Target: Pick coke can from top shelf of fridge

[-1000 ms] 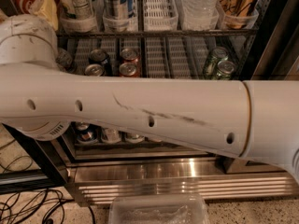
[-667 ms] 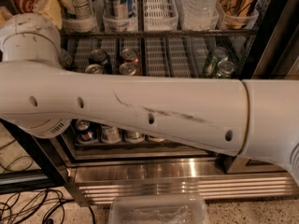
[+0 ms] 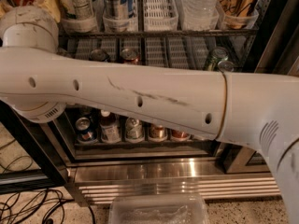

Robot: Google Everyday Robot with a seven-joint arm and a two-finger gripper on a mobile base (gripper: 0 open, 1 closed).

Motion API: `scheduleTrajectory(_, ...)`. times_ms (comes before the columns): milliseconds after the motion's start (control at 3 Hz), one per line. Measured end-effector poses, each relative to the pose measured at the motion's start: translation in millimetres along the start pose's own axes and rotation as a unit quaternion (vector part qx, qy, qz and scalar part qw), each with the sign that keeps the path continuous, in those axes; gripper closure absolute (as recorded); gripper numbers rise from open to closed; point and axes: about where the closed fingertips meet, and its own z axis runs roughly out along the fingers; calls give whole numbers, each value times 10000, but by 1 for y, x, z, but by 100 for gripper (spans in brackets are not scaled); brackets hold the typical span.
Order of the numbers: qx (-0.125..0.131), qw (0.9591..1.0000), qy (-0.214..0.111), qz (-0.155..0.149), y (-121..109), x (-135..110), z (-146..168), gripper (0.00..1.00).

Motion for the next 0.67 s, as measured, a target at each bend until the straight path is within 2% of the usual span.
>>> scheduleTrajectory(333, 16, 10000, 3, 3, 0, 0, 3, 33)
scheduleTrajectory(667, 30, 10000, 11, 4, -2, 1, 5, 52)
